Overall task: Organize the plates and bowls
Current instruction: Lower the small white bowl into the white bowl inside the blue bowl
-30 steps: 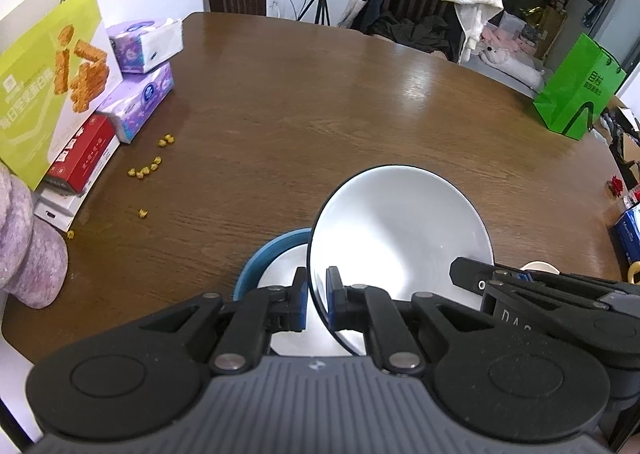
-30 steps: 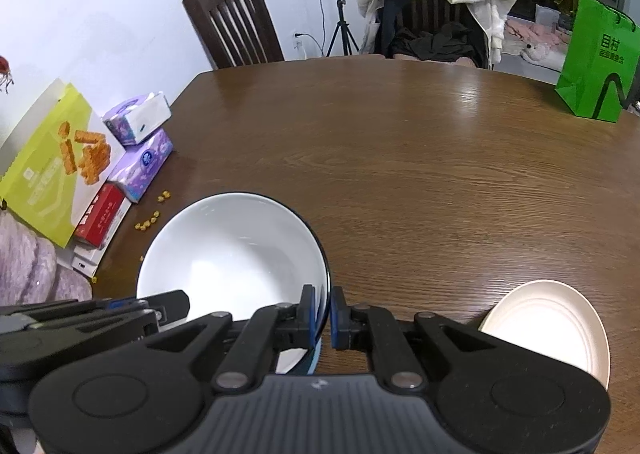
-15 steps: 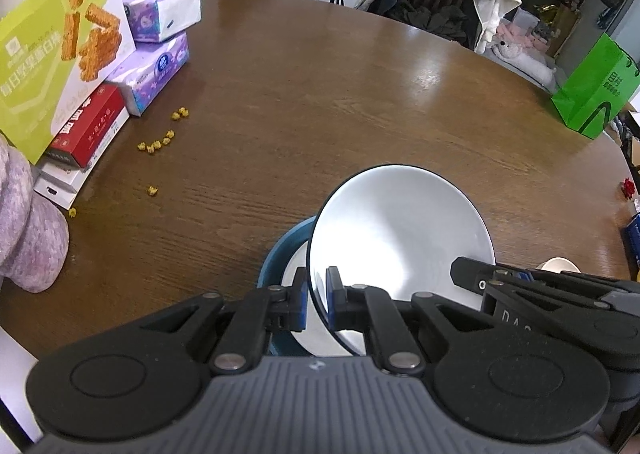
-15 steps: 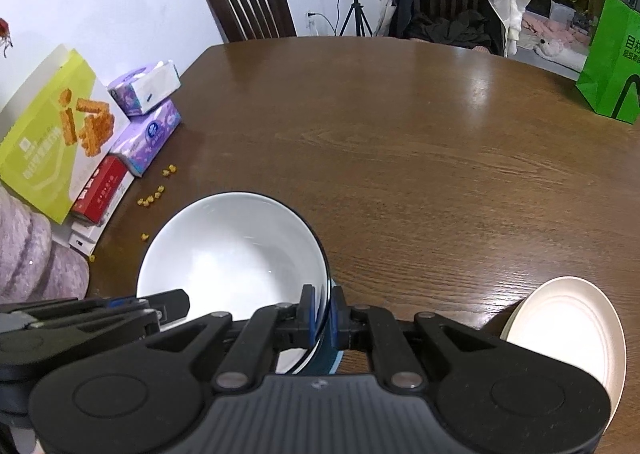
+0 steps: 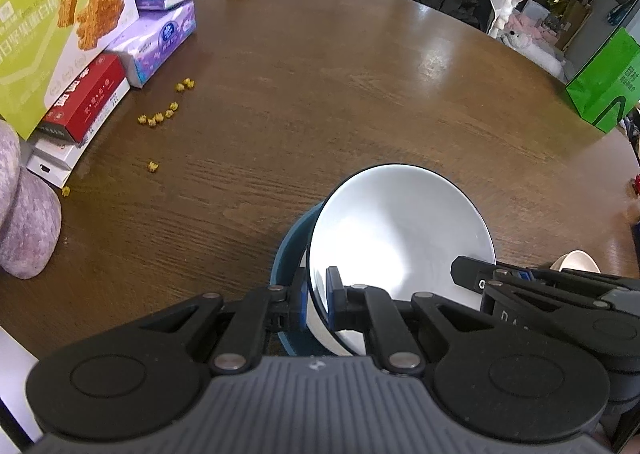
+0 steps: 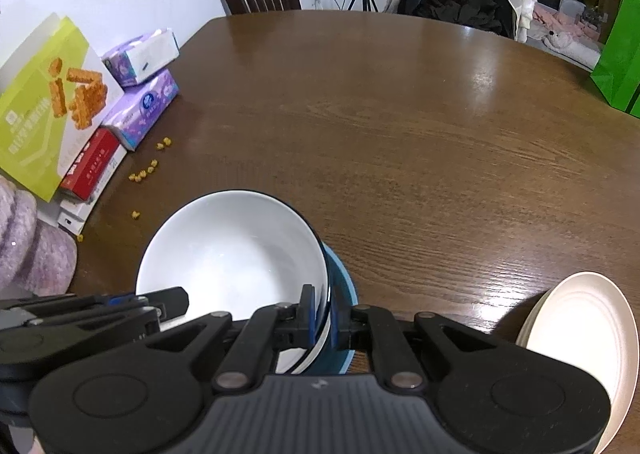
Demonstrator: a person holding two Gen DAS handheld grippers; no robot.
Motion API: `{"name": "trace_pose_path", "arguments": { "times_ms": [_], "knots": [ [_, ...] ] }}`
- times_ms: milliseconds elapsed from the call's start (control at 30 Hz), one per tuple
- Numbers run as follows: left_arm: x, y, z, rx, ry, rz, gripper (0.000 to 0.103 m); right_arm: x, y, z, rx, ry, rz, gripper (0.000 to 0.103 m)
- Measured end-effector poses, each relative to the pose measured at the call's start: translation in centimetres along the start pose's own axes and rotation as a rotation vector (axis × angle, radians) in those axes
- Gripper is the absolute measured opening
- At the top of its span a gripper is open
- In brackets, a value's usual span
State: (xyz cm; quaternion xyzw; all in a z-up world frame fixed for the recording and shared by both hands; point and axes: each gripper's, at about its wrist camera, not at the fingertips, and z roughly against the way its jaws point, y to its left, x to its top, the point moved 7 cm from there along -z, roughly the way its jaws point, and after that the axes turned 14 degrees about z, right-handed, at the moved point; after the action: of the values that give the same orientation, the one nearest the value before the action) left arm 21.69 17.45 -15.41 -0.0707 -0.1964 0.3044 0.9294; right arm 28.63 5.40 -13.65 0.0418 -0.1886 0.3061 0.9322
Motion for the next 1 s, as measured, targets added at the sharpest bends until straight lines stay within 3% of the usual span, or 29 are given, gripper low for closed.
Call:
{"name": "trace_pose_path", "arguments": {
  "times_ms": [1000],
  "knots": [
    [-0.7, -0.2, -2.0, 0.026, 0.010, -0.067, 0.010, -0.8, 0.4, -2.4, -0.011, 0.034, 0.053, 0.008]
  ]
}}
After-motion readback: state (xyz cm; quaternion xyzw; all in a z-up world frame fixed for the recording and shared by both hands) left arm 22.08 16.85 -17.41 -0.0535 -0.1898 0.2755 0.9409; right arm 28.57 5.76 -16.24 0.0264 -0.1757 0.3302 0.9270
